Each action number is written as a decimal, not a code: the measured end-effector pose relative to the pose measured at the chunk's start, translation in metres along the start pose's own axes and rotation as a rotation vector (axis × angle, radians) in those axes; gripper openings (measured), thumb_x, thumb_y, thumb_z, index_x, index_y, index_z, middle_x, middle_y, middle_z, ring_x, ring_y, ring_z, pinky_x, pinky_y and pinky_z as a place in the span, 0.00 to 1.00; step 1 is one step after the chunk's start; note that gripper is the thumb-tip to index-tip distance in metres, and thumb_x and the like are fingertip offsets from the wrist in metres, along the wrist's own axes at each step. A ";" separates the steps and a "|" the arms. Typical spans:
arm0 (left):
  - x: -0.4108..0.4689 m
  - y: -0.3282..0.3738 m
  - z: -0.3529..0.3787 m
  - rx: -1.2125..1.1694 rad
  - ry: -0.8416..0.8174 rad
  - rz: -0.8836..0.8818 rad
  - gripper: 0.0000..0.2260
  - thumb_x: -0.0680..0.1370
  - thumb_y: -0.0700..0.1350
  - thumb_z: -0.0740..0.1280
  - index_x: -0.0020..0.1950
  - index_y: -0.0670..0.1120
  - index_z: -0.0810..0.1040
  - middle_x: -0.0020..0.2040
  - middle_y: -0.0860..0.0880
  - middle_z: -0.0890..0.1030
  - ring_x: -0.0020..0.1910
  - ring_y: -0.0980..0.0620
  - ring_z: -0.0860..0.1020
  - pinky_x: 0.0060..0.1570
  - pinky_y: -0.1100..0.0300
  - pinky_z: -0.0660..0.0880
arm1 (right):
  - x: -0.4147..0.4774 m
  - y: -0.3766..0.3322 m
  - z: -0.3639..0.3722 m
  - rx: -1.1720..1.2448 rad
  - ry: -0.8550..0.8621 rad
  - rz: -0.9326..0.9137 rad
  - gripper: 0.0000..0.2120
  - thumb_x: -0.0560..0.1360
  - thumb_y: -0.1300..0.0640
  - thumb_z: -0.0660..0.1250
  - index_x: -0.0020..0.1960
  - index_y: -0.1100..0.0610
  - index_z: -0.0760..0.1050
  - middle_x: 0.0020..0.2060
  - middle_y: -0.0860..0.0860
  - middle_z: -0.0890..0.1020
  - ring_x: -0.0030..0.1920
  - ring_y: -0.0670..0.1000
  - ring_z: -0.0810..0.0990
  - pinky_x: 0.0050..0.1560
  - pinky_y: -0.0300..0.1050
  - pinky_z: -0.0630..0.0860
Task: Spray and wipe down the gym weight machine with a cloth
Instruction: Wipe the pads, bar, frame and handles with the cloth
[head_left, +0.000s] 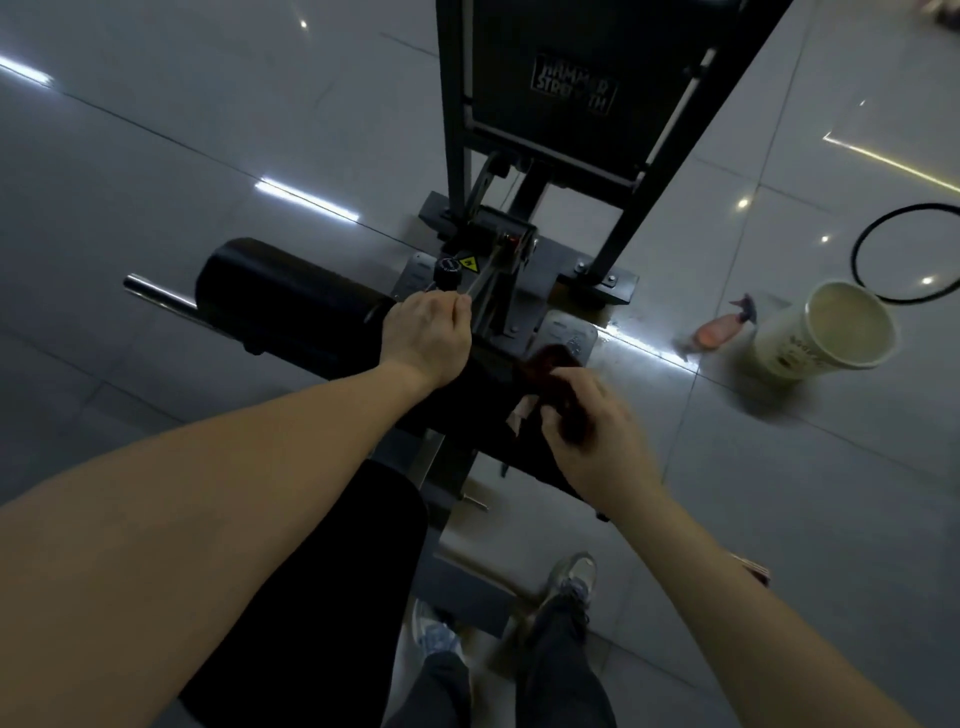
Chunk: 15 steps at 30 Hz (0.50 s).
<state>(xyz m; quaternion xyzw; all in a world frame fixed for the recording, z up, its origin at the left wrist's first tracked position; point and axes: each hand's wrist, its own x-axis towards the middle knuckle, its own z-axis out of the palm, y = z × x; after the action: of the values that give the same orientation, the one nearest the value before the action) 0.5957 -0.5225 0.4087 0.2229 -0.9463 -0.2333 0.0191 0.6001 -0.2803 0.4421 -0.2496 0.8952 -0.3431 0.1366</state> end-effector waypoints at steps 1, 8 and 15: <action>0.001 0.002 -0.003 0.023 -0.023 -0.006 0.19 0.86 0.50 0.53 0.39 0.48 0.73 0.39 0.49 0.76 0.42 0.47 0.73 0.43 0.53 0.66 | -0.003 0.002 0.005 -0.053 0.067 0.041 0.17 0.76 0.52 0.69 0.64 0.51 0.73 0.58 0.50 0.79 0.53 0.50 0.75 0.54 0.47 0.75; -0.016 -0.004 -0.011 -0.080 -0.055 0.026 0.20 0.86 0.52 0.53 0.44 0.44 0.77 0.41 0.48 0.76 0.45 0.46 0.76 0.47 0.50 0.72 | 0.035 -0.010 0.017 -0.195 0.155 0.236 0.18 0.77 0.44 0.57 0.49 0.56 0.78 0.45 0.55 0.83 0.46 0.58 0.80 0.43 0.47 0.73; -0.057 -0.022 0.003 -0.106 0.042 0.167 0.19 0.85 0.51 0.53 0.66 0.45 0.77 0.62 0.48 0.80 0.63 0.49 0.75 0.63 0.54 0.66 | 0.073 0.000 0.008 -0.119 -0.049 0.550 0.12 0.80 0.46 0.61 0.47 0.56 0.73 0.46 0.58 0.81 0.50 0.62 0.79 0.50 0.51 0.74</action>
<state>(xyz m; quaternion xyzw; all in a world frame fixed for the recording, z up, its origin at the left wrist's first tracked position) 0.6554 -0.5141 0.3996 0.1469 -0.9473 -0.2761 0.0701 0.5425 -0.3241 0.4312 -0.0129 0.9443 -0.2338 0.2312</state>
